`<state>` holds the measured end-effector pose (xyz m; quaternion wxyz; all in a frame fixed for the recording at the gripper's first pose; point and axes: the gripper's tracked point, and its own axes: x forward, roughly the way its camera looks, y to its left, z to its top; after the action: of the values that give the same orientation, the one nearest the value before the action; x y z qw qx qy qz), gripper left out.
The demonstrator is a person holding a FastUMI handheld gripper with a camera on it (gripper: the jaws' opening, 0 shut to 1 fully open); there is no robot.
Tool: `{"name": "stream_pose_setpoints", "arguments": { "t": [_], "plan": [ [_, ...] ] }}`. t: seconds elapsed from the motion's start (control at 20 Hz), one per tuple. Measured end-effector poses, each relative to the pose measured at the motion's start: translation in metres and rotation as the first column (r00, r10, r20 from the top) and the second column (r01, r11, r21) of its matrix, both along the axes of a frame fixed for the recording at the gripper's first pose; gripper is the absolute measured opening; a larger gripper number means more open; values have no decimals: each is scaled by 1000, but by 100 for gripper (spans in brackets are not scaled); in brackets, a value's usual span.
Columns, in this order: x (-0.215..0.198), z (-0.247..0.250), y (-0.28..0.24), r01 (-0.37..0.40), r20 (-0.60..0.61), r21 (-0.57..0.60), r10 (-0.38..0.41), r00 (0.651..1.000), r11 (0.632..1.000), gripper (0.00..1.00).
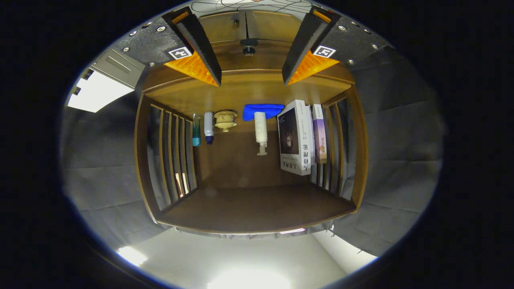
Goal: Pull open the drawer, take out the items inside it, and place them on the countertop above the cabinet.
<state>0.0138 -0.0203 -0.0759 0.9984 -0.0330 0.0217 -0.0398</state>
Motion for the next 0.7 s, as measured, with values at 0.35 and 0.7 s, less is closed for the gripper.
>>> {"name": "stream_pose_setpoints", "arguments": {
  "t": [0.35, 0.7],
  "plan": [
    [4, -74, 19, 3, -85, -37, -7, 996, 999, 94],
    [17, -128, 6, 51, -187, -41, -58, 981, 998, 95]
  ]
}}
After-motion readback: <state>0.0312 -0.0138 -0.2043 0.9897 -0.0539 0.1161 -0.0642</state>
